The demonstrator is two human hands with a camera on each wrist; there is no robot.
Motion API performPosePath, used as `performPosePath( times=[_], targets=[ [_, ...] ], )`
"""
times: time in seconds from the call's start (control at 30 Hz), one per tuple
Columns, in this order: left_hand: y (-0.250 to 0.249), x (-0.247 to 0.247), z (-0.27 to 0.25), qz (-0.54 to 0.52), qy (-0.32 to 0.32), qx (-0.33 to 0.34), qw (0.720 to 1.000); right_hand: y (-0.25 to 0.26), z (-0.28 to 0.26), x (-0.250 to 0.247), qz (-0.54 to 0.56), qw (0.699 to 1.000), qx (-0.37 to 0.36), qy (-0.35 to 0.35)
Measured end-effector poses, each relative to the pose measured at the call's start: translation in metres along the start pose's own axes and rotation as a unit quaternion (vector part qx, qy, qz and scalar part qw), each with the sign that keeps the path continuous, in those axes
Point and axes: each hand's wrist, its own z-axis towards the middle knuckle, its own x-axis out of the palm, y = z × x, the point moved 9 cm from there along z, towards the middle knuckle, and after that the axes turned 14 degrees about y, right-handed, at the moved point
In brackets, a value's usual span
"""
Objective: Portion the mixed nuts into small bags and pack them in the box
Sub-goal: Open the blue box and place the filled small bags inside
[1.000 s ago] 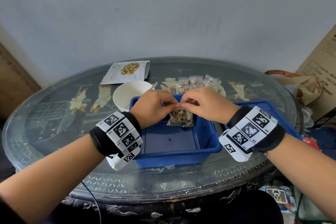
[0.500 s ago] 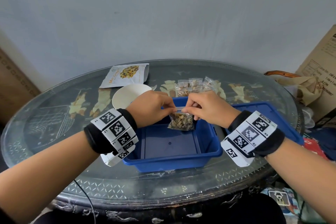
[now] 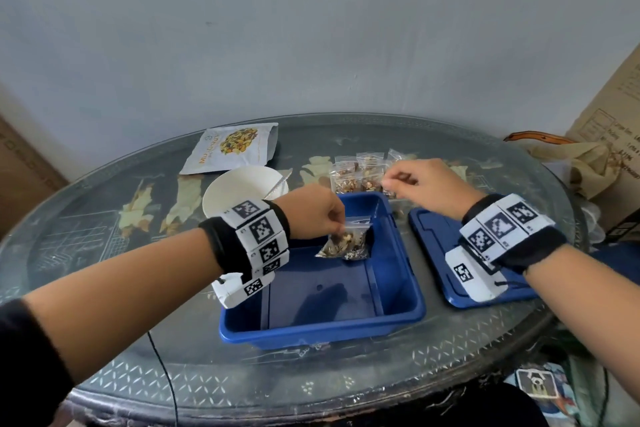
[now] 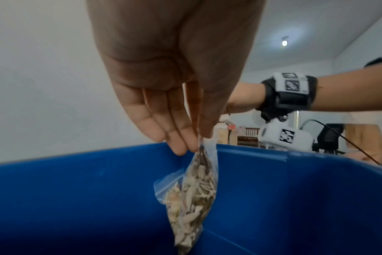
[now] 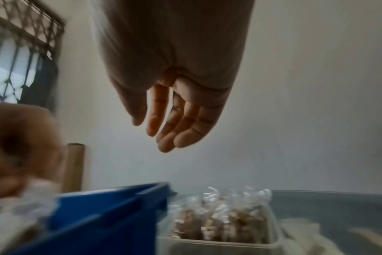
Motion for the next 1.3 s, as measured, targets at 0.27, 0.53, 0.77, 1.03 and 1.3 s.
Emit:
performPosePath(
  times=[0.27,0.53,0.77,1.03,1.3],
  targets=[
    [0.007,0.037,0.047,-0.024,0.094,-0.019,0.995,-0.098,0.058,-0.004,-0.093,0.985,0.142,0.009],
    [0.025,0.047,0.065,0.008,0.087,-0.069,0.994,-0.117,0.073,0.005,-0.114,0.973,0.201,0.010],
    [0.038,0.051,0.065,-0.030,0.066,-0.088,0.993,-0.117,0.070,0.004,-0.112,0.971,0.207,-0.034],
    [0.043,0.023,0.044,-0.056,0.001,-0.073,0.996,-0.075,0.058,-0.021,-0.114,0.984,0.125,-0.053],
    [0.033,-0.032,-0.014,-0.203,-0.188,-0.017,0.961,0.024,0.012,-0.058,-0.051,0.994,0.002,-0.095]
  ],
)
